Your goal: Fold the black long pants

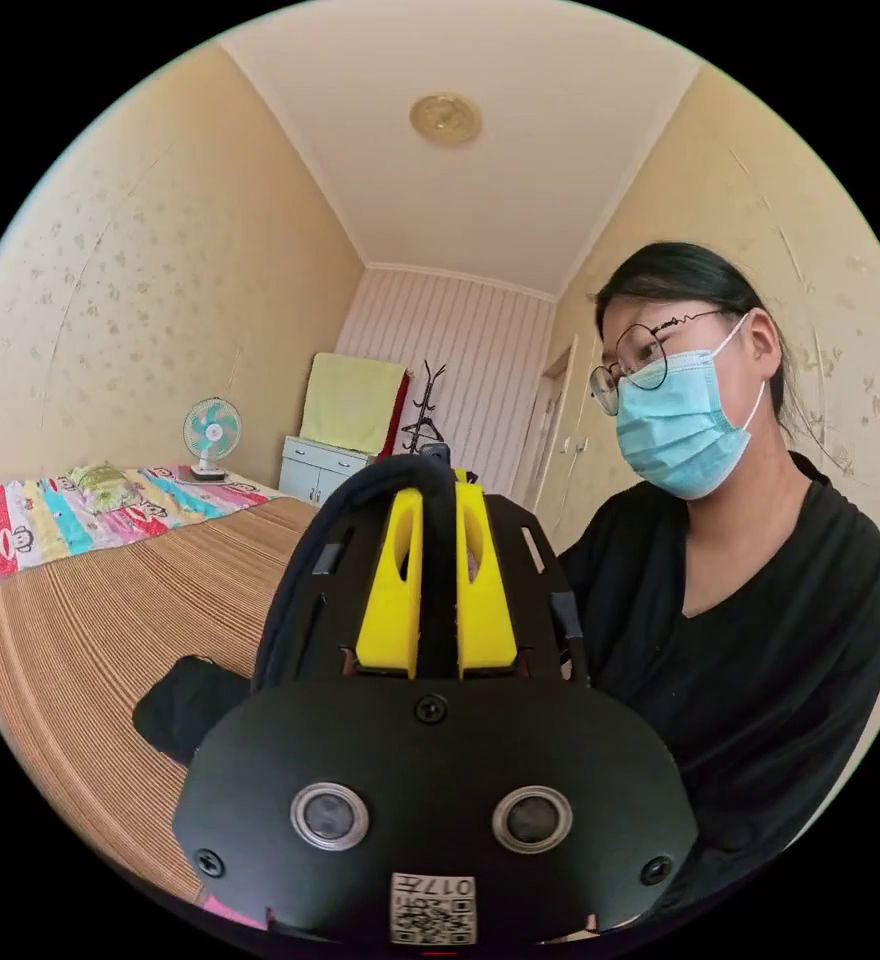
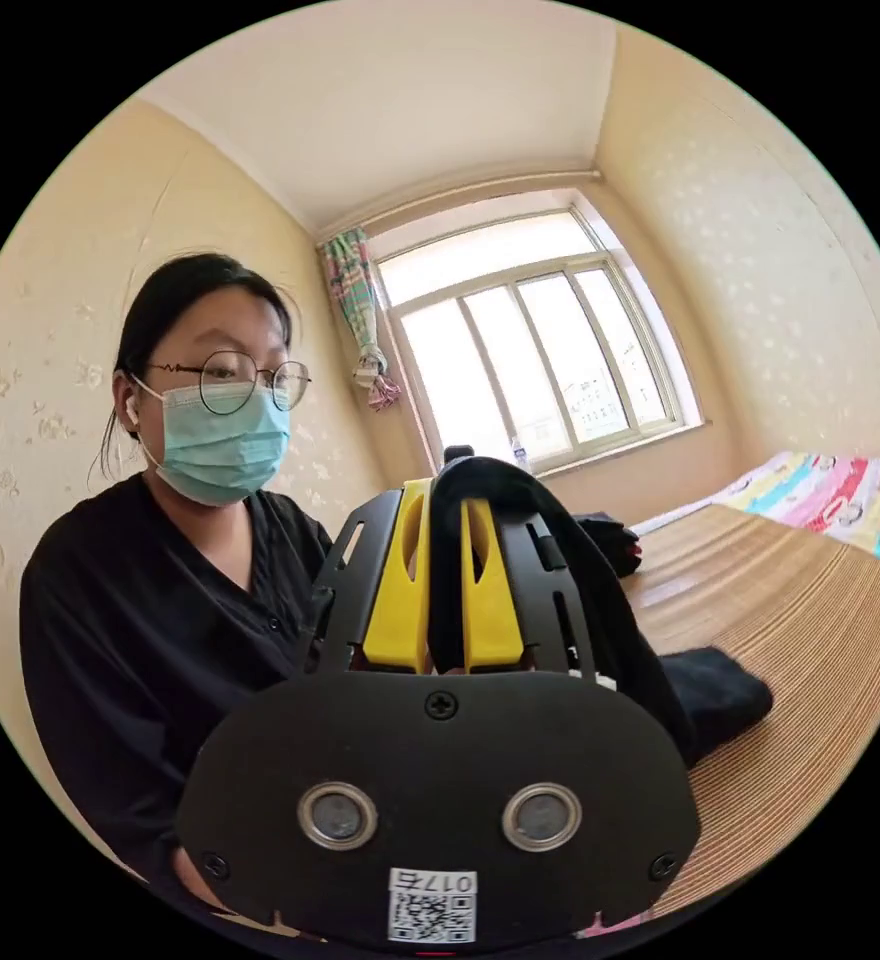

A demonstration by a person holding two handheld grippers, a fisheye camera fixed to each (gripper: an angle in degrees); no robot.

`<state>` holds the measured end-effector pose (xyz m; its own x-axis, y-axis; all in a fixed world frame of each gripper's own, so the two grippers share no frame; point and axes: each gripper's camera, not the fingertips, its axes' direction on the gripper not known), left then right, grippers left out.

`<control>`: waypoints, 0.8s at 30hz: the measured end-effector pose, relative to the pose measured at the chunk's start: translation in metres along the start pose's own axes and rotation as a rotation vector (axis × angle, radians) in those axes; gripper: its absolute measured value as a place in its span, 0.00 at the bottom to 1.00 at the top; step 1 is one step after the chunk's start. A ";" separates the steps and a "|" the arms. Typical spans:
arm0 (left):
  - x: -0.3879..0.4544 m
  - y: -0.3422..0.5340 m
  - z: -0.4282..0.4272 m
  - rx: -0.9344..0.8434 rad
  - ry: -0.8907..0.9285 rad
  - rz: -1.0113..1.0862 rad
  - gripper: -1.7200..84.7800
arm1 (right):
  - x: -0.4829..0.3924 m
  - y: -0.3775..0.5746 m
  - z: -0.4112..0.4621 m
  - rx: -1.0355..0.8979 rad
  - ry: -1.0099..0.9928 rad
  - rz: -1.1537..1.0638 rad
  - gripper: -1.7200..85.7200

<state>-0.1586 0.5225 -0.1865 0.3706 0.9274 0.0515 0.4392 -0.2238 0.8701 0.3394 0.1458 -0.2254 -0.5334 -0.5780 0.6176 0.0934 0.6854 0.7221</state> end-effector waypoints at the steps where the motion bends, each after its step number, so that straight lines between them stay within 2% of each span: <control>1: 0.010 -0.025 0.000 0.029 -0.017 0.031 0.08 | -0.014 -0.027 -0.001 0.010 0.017 -0.031 0.02; 4: 0.024 -0.077 0.001 0.076 -0.066 0.083 0.08 | -0.041 -0.083 -0.001 0.026 0.087 -0.119 0.03; 6: 0.018 -0.099 0.004 0.092 -0.100 0.041 0.08 | -0.044 -0.108 0.000 0.035 0.137 -0.091 0.03; 9: -0.020 -0.121 0.018 0.055 -0.223 -0.096 0.08 | -0.014 -0.133 0.002 0.025 0.246 0.078 0.03; 11: -0.077 -0.125 0.037 -0.020 -0.318 -0.230 0.08 | 0.030 -0.137 0.006 -0.007 0.361 0.177 0.03; 16: -0.196 -0.121 0.067 -0.075 -0.360 -0.503 0.08 | 0.142 -0.128 0.011 -0.055 0.510 0.309 0.03; 19: -0.220 -0.121 0.085 -0.130 -0.421 -0.448 0.08 | 0.170 -0.113 0.017 -0.029 0.595 0.262 0.02; 24: -0.248 -0.033 0.121 -0.314 -0.498 -0.528 0.08 | 0.200 -0.034 0.054 -0.233 0.729 0.322 0.03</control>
<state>-0.1666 0.2634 -0.2877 0.5326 0.6276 -0.5679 0.4349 0.3726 0.8197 0.1842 0.0313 -0.1433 0.2203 -0.5659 0.7945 0.3625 0.8037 0.4719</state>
